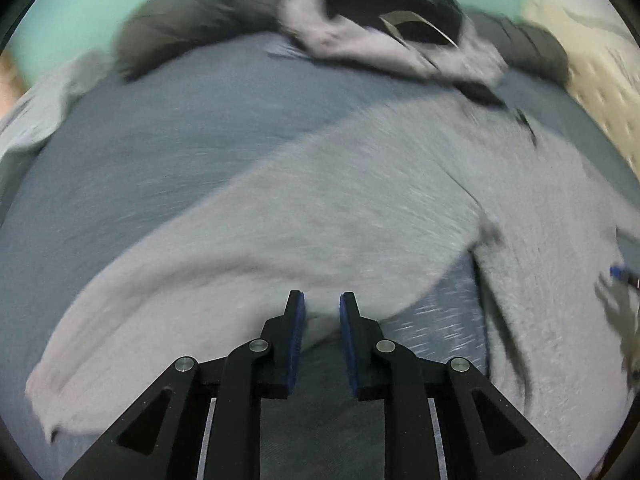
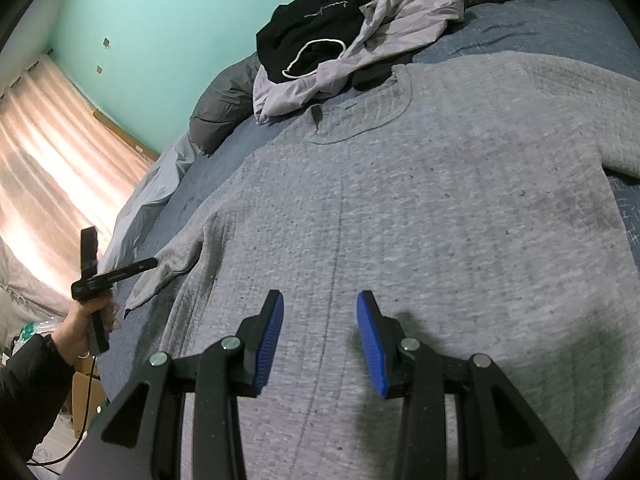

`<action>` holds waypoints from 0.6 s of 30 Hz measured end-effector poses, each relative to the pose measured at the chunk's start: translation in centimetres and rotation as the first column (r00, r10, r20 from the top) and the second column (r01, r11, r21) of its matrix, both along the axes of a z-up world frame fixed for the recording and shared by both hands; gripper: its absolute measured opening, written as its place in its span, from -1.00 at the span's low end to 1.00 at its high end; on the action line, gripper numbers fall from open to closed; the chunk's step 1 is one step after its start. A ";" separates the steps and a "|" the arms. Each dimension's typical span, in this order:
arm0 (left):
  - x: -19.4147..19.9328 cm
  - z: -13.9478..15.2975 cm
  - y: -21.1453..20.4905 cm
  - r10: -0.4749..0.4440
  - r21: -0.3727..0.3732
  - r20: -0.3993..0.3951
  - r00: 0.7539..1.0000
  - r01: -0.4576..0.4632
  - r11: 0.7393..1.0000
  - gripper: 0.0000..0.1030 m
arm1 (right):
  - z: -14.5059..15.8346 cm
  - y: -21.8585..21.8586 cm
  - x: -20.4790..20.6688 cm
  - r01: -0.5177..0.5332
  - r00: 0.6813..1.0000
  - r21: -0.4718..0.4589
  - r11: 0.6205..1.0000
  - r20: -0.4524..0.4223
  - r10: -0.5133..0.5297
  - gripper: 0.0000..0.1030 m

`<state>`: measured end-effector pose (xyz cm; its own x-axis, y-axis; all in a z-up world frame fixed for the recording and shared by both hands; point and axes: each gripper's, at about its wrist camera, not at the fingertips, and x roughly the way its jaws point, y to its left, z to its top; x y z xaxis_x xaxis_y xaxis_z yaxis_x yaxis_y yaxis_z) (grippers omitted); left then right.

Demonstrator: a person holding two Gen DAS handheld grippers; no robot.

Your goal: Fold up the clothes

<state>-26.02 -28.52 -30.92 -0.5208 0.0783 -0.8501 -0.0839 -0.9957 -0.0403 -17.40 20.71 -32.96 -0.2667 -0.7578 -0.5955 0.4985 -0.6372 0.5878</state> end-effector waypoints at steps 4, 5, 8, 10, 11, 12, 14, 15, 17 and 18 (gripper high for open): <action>3.1 0.3 -6.5 0.165 0.054 0.002 0.986 -0.165 0.985 -0.48 | 0.1 -0.3 0.3 -0.010 1.000 0.006 1.000 -0.008 0.010 -0.26; 4.0 0.2 -8.2 0.208 0.066 0.006 0.978 -0.208 0.976 -0.48 | 0.0 -0.4 0.4 -0.012 1.000 0.010 1.000 -0.007 0.012 -0.26; 7.2 0.0 -13.1 0.348 0.117 0.009 0.938 -0.346 0.931 -0.43 | -0.1 -0.8 0.6 -0.018 1.000 0.019 1.000 -0.007 0.018 -0.26; 9.2 -0.5 -16.4 0.433 0.159 0.016 0.901 -0.430 0.889 -0.35 | -0.2 -1.1 0.8 -0.023 1.000 0.025 0.999 -0.009 0.023 -0.26; 10.2 -0.8 -17.9 0.472 0.179 0.022 0.881 -0.468 0.865 -0.33 | -0.2 -1.2 0.9 -0.025 1.000 0.029 0.999 -0.012 0.025 -0.26; 11.0 -1.1 -19.1 0.505 0.200 0.032 0.863 -0.500 0.842 -0.30 | -0.3 -1.4 1.0 -0.027 1.000 0.033 0.999 -0.014 0.028 -0.26; 12.3 -2.0 -21.5 0.571 0.252 0.064 0.819 -0.567 0.784 -0.11 | -0.4 -1.6 1.1 -0.030 0.999 0.041 0.999 -0.017 0.031 -0.26; 12.5 -2.3 -22.1 0.590 0.267 0.071 0.804 -0.585 0.766 -0.09 | -0.4 -1.7 1.2 -0.030 0.999 0.043 0.999 -0.016 0.031 -0.26; 13.0 -2.8 -23.1 0.619 0.276 0.077 0.782 -0.613 0.740 -0.03 | -0.6 -1.7 1.3 -0.030 0.999 0.049 0.998 -0.015 0.030 -0.26; 13.3 -3.0 -23.7 0.634 0.282 0.077 0.769 -0.627 0.726 -0.02 | -0.7 -1.8 1.3 -0.030 0.999 0.052 0.998 -0.015 0.030 -0.26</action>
